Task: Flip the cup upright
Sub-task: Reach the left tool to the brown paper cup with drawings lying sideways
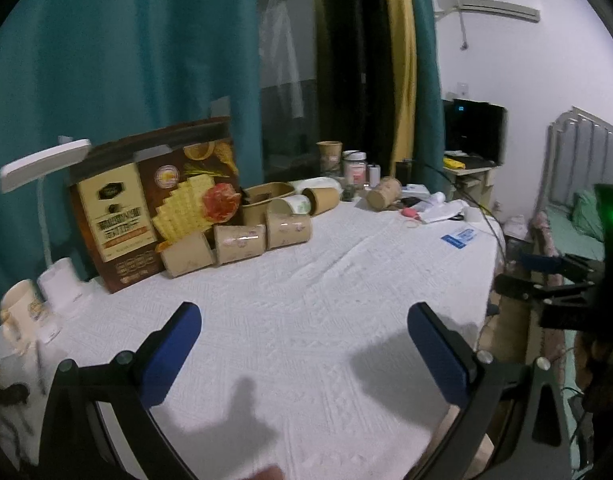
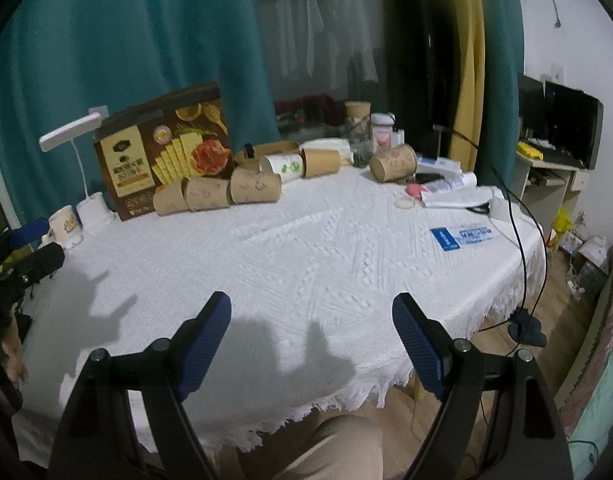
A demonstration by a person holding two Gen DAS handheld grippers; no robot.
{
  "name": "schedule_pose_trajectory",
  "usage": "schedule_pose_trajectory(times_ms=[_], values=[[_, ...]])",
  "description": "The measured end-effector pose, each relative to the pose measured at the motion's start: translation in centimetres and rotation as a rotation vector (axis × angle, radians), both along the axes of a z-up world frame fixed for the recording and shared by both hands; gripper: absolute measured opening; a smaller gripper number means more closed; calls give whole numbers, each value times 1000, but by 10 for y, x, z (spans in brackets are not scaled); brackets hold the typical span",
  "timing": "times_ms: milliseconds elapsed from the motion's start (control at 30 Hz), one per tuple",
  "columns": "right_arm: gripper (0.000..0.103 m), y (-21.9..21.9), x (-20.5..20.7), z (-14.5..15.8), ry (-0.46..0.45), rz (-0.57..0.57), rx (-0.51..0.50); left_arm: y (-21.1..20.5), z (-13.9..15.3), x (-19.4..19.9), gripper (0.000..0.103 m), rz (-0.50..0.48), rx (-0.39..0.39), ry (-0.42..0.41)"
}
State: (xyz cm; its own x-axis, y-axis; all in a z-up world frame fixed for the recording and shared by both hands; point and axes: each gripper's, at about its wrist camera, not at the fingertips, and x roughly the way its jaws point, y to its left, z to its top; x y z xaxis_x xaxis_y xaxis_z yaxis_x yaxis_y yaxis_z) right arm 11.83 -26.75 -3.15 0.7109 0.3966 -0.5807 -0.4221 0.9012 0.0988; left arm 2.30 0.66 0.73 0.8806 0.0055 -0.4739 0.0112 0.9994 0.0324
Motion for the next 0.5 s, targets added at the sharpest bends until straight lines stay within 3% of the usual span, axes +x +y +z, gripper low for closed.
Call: schedule_pose_trajectory(times_ms=[67,233,500], values=[[81,0,10,-2,17,-8,-1,3,-1,10,103,-20,-14,-4],[81,0,43,-6,44,-37,3,-3,-11,57,103,-12,181,93],[81,4,107,-14,79,-68,1,-6,-29,146,103,-159,339,238]])
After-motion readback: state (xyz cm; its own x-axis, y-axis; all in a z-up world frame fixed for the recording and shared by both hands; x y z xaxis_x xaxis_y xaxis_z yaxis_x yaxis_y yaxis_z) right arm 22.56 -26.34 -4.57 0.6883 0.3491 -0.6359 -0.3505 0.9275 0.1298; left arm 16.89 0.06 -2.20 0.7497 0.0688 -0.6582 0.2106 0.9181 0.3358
